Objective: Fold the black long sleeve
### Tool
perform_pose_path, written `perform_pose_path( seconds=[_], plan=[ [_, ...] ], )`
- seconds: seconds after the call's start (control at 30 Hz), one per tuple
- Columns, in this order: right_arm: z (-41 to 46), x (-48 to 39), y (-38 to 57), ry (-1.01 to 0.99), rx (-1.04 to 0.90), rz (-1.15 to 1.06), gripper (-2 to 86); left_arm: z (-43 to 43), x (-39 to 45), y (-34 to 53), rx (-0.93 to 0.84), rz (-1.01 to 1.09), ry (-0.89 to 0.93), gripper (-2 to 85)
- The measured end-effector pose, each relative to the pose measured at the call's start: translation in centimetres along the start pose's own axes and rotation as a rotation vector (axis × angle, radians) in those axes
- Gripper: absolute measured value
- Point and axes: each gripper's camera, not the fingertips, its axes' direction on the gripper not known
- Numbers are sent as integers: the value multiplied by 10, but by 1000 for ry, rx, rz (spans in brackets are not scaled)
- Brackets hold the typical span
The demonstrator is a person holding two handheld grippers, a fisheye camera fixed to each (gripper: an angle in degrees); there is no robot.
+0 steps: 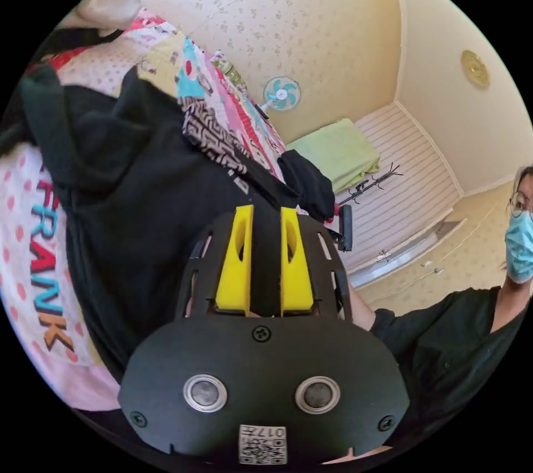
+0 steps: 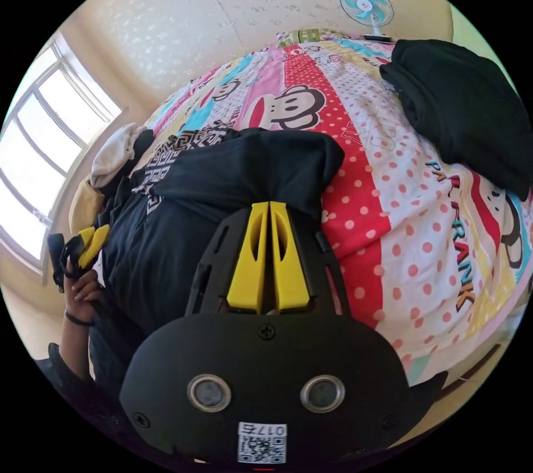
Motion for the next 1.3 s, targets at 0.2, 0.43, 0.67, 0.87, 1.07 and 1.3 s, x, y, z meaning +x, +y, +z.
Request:
perform_pose_path(
  seconds=[0.2,0.43,0.67,0.87,1.07,1.3],
  plan=[
    [12,11,7,-24,7,17,8,35,-54,-66,89,-387,-214,98],
    [-9,27,20,-130,112,100,15,73,-53,-97,-14,-307,-234,-1],
    [9,-32,0,6,51,-68,19,-16,-12,-101,170,-183,-262,-7],
    [40,-11,-3,-5,-92,-37,9,-37,-85,-82,44,-347,-315,11],
    [0,-16,7,128,151,-105,8,-130,-58,-31,246,-241,-463,70],
    [59,12,5,211,-3,-118,5,-271,-116,70,711,-754,-510,160]
  ],
)
